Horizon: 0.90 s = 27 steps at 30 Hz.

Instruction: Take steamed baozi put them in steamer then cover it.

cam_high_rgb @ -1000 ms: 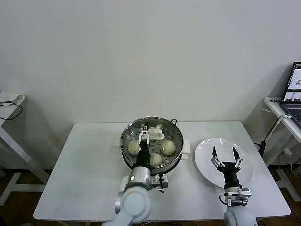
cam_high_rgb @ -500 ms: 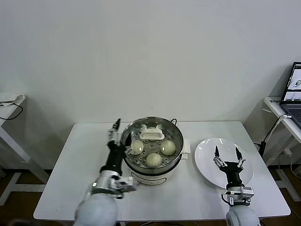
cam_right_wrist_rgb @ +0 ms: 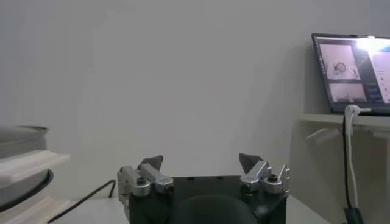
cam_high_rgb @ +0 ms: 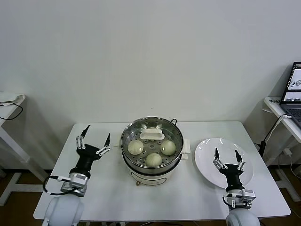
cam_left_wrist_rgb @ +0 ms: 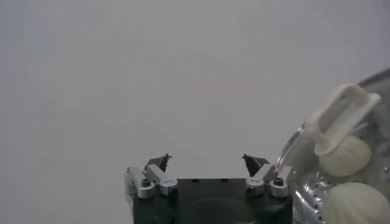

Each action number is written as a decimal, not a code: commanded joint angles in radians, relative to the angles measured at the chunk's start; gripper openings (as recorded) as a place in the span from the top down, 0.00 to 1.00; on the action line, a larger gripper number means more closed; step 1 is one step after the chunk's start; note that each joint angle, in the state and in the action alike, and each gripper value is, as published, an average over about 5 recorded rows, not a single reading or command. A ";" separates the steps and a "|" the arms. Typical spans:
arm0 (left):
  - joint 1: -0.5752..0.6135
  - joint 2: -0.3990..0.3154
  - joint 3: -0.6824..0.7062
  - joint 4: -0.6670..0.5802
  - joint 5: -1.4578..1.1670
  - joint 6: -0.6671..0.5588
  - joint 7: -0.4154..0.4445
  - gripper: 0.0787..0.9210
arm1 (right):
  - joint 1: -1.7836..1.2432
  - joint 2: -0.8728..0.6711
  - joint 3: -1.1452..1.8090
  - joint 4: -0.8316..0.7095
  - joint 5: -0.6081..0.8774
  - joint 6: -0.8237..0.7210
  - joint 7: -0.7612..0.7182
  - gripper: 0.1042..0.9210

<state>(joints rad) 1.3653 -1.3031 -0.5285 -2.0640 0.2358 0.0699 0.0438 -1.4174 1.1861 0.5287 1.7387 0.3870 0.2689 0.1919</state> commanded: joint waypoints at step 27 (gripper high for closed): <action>0.110 -0.036 -0.143 0.164 -0.250 -0.203 0.019 0.12 | -0.088 0.036 0.017 0.074 -0.040 -0.043 0.015 0.12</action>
<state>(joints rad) 1.4568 -1.3343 -0.6620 -1.9035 -0.0124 -0.1138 0.0615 -1.4863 1.2122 0.5421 1.7776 0.3521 0.2347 0.2035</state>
